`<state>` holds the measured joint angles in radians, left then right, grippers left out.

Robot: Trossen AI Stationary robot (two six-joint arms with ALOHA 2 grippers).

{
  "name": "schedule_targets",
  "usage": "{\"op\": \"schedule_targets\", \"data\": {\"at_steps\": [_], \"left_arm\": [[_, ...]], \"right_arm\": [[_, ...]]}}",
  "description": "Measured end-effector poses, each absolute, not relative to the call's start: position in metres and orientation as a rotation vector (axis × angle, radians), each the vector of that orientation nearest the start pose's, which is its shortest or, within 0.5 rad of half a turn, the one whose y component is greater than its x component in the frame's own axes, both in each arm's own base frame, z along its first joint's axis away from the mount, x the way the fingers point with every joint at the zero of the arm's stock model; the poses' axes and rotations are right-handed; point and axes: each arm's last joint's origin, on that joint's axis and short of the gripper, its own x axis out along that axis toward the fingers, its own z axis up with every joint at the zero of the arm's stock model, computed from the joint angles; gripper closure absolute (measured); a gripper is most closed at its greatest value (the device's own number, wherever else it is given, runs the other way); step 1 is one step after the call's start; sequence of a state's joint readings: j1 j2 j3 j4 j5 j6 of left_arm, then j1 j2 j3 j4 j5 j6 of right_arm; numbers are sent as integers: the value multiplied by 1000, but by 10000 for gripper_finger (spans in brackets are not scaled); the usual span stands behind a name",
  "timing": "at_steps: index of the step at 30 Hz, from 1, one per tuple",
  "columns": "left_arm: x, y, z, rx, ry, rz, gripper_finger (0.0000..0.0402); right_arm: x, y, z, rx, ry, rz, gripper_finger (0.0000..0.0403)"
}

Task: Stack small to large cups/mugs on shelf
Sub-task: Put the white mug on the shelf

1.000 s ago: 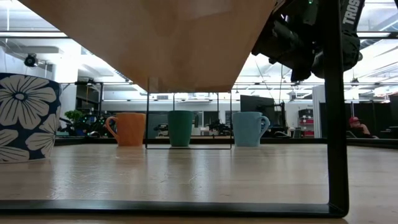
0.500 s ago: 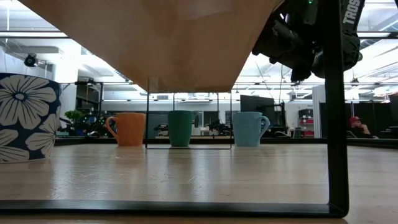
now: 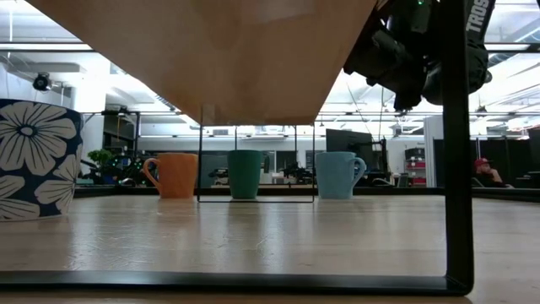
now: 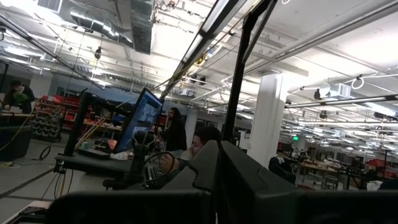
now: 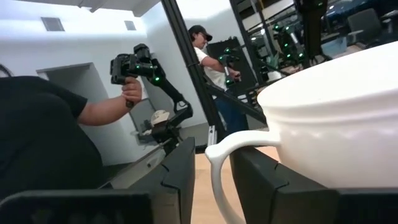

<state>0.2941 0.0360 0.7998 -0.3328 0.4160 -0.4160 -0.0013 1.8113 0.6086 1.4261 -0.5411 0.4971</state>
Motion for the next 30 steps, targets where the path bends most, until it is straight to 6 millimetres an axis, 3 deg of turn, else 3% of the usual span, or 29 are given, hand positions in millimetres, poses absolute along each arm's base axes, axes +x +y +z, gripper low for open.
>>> {"op": "schedule_targets", "data": {"at_steps": [12, 24, 30], "left_arm": [[-18, -18, 365, -260, -371, -201, 398], [-18, -18, 365, -261, -367, -202, 398], [-18, -18, 364, -262, -362, -202, 398]], "right_arm": [[308, 15, 189, 370, 70, 550, 335], [294, 12, 206, 306, 158, 418, 324], [293, 12, 203, 316, 200, 397, 324]]}}
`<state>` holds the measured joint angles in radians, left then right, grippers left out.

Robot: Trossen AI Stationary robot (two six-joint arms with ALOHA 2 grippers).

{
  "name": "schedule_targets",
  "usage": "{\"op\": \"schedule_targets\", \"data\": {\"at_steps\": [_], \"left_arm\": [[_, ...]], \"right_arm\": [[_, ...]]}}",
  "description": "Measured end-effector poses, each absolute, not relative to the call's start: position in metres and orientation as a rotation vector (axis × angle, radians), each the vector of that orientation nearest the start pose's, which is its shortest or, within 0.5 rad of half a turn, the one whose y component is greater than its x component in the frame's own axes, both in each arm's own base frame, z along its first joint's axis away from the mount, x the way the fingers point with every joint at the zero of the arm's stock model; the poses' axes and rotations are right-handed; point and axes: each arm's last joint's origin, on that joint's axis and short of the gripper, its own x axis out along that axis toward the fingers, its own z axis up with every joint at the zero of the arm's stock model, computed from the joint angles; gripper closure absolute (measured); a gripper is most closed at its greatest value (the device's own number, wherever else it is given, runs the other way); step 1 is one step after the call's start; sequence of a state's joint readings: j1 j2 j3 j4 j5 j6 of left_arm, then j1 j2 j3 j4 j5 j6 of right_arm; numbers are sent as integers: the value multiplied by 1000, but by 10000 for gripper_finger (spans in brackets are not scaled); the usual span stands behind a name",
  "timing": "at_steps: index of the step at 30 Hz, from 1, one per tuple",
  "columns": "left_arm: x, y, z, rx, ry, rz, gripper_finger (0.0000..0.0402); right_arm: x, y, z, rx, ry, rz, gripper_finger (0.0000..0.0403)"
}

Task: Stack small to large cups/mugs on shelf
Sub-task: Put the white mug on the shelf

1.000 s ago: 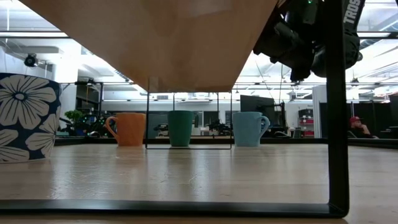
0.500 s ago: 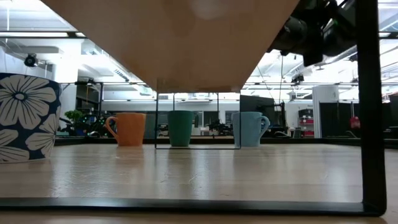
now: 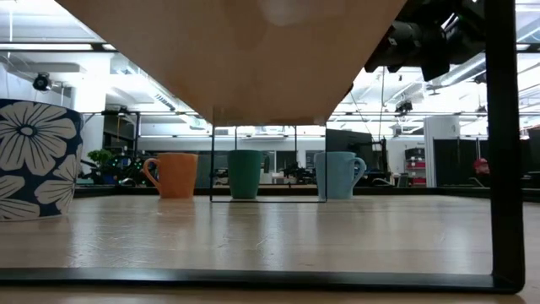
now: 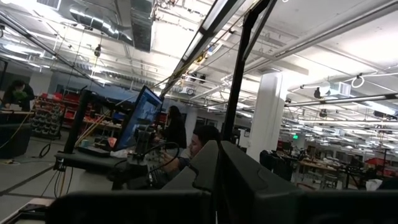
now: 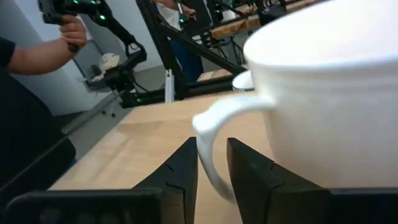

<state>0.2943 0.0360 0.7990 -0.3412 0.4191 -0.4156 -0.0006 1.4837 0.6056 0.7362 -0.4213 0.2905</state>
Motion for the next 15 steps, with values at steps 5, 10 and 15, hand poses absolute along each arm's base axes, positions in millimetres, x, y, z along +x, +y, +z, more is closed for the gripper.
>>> {"op": "schedule_targets", "data": {"at_steps": [5, 10, 15], "left_arm": [[-18, -18, 364, -261, -360, -208, 398], [-18, -18, 364, -263, -352, -211, 398], [-18, -18, 363, -262, -349, -219, 398]], "right_arm": [[293, 12, 203, 314, 204, 392, 332], [293, 12, 204, 312, 200, 393, 339], [293, 12, 204, 312, 199, 393, 339]]}}
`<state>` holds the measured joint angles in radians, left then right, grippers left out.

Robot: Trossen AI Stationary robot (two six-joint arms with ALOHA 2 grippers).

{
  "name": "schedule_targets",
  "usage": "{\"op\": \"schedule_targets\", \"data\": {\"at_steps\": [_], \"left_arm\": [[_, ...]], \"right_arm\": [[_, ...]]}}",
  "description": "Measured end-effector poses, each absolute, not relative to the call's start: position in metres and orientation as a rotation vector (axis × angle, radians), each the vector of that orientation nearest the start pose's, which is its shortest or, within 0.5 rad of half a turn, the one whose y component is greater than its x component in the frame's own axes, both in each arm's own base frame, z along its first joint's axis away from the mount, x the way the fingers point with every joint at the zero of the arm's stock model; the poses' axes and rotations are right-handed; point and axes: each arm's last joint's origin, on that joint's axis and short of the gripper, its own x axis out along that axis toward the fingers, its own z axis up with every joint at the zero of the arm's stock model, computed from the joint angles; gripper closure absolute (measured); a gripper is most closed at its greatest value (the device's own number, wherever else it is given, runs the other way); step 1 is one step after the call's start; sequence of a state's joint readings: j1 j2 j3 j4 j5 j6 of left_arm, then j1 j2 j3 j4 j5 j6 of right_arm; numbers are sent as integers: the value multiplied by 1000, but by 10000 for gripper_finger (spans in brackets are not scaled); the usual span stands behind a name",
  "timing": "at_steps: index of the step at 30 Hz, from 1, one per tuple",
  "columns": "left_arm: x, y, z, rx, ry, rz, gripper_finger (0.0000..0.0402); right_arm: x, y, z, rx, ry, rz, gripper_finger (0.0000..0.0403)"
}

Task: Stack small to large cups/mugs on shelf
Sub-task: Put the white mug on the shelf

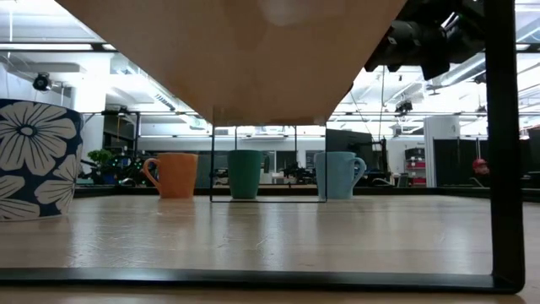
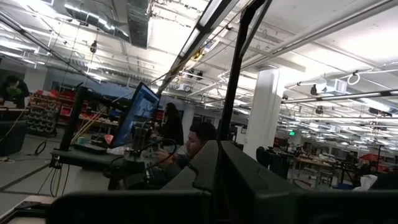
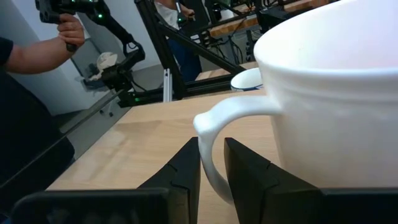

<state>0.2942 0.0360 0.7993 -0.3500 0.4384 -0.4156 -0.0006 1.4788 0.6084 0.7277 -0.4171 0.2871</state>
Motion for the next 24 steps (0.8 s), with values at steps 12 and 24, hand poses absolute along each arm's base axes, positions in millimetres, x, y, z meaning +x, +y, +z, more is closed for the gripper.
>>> {"op": "schedule_targets", "data": {"at_steps": [12, 24], "left_arm": [[-18, -18, 364, -261, -349, -222, 398], [-18, -19, 364, -256, -343, -245, 398]], "right_arm": [[305, 12, 217, 310, 299, 381, 339], [307, 12, 219, 311, 314, 381, 339]]}}
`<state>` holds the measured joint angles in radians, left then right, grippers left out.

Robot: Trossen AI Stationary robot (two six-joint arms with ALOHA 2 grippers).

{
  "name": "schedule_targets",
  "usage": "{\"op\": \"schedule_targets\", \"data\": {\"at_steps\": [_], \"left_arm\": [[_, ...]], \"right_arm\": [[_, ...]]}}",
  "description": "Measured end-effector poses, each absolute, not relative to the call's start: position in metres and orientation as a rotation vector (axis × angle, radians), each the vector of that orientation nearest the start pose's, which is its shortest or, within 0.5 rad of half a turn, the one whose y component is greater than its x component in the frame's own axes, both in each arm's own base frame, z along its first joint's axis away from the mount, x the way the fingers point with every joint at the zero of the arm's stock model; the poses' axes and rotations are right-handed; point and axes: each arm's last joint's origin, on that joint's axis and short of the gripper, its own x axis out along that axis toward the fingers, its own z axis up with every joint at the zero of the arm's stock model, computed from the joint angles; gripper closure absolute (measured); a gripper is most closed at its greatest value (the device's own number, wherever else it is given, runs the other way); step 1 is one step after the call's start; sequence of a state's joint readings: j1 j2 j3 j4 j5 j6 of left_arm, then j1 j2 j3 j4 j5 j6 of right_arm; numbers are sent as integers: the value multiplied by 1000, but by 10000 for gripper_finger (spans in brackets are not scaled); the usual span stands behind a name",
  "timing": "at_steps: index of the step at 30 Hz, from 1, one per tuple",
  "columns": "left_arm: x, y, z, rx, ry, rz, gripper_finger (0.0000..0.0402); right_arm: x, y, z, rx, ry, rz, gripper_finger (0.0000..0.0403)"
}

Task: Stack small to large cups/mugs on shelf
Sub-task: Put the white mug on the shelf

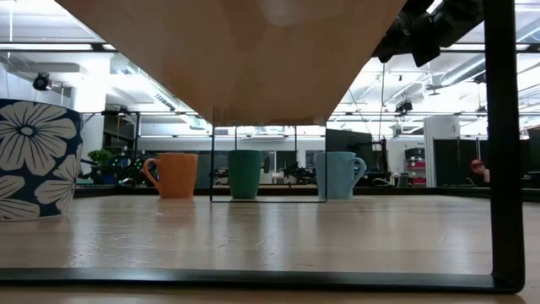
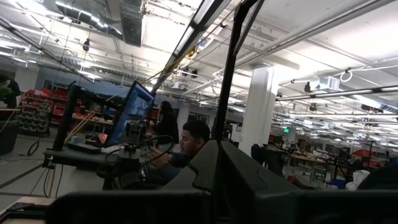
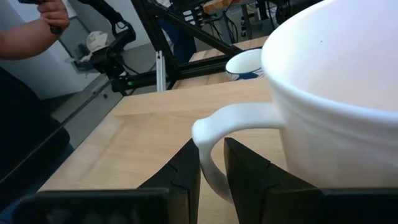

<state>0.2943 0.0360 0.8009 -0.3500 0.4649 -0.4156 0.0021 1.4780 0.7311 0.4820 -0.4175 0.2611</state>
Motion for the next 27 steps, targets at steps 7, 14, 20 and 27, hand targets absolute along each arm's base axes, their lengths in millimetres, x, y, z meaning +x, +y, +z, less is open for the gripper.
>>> {"op": "schedule_targets", "data": {"at_steps": [7, 14, 20, 27], "left_arm": [[-18, -19, 364, -255, -344, -247, 398], [-19, -19, 364, -268, -343, -250, 398], [-18, -19, 364, -278, -340, -254, 398], [-19, -19, 364, -279, -341, -254, 398]], "right_arm": [[307, 14, 219, 318, 317, 384, 339], [307, 14, 219, 326, 322, 382, 322], [307, 15, 219, 321, 322, 386, 298], [302, 14, 226, 286, 304, 394, 292]]}}
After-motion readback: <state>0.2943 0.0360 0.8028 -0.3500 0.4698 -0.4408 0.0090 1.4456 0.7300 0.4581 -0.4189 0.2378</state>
